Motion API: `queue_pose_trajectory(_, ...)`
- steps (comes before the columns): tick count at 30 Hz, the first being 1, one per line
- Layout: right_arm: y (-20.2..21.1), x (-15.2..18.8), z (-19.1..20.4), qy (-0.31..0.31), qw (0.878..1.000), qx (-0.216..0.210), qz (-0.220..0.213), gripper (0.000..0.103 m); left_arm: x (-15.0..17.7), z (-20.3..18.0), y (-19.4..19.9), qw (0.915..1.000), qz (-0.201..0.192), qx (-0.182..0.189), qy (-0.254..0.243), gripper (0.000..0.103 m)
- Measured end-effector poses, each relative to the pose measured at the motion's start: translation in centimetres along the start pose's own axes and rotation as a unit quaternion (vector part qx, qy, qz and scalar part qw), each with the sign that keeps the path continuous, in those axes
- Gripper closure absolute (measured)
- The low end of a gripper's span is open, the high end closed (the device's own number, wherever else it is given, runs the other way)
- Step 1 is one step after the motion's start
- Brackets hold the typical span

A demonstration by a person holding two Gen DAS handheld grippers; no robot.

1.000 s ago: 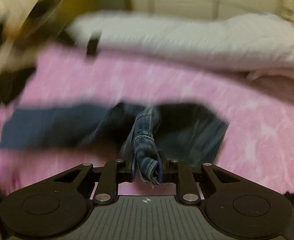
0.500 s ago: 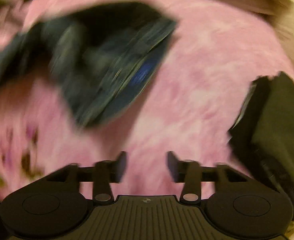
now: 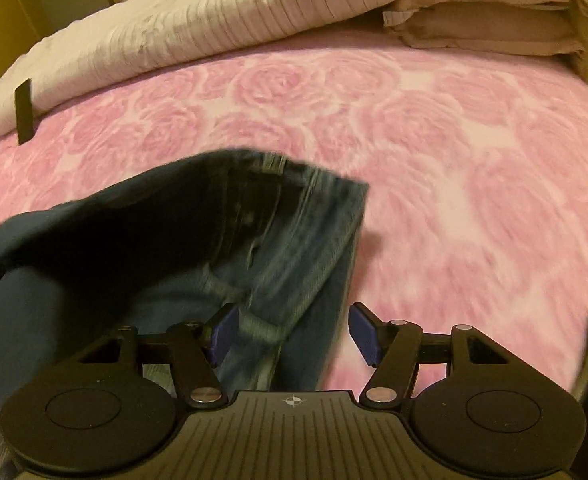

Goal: Fold clothes

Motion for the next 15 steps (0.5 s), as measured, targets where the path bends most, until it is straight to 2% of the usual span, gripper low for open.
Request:
queue_pose_trajectory(4,-4.2,-2.0,-2.6,-0.022,0.999,0.018,-0.016,0.041,-1.9,4.5,0.6,0.9997,-0.017,-0.015,0.011,0.098)
queue_pose_trajectory(7,-6.7,-2.7,-3.6,-0.068,0.998,-0.013,-0.004,0.042,-2.8,6.3,0.1,0.9995,-0.02,-0.021,-0.008,0.098)
queue_pose_trajectory(8,-7.0,-2.8,-3.8,-0.08,0.997,-0.023,0.001,0.058,-3.1,6.6,-0.1,0.9994,-0.019,-0.023,-0.015,0.097)
queue_pose_trajectory(10,-6.2,-3.2,-3.4,-0.071,0.997,-0.028,0.007,0.071,-3.8,7.5,-0.6,0.999,-0.016,-0.033,-0.025,0.097)
queue_pose_trajectory(13,-4.4,-5.0,-3.2,-0.037,0.999,-0.019,-0.004,0.075,-5.0,9.8,-2.5,0.9972,-0.009,-0.06,-0.043,0.098)
queue_pose_trajectory(15,-4.3,-6.4,-4.0,-0.032,0.999,-0.007,-0.013,0.075,-6.0,11.7,-4.2,0.9961,-0.006,-0.081,-0.035,0.097)
Point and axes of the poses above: each gripper's, at about its wrist camera, not at the fingertips, and y roughly against the way its jaws point, z to its left, x to its underside, the point moved 9 cm from there along -y, roughly the way its jaws point, and after that the axes turned 7 degrees about -z, right-handed, at the moved point
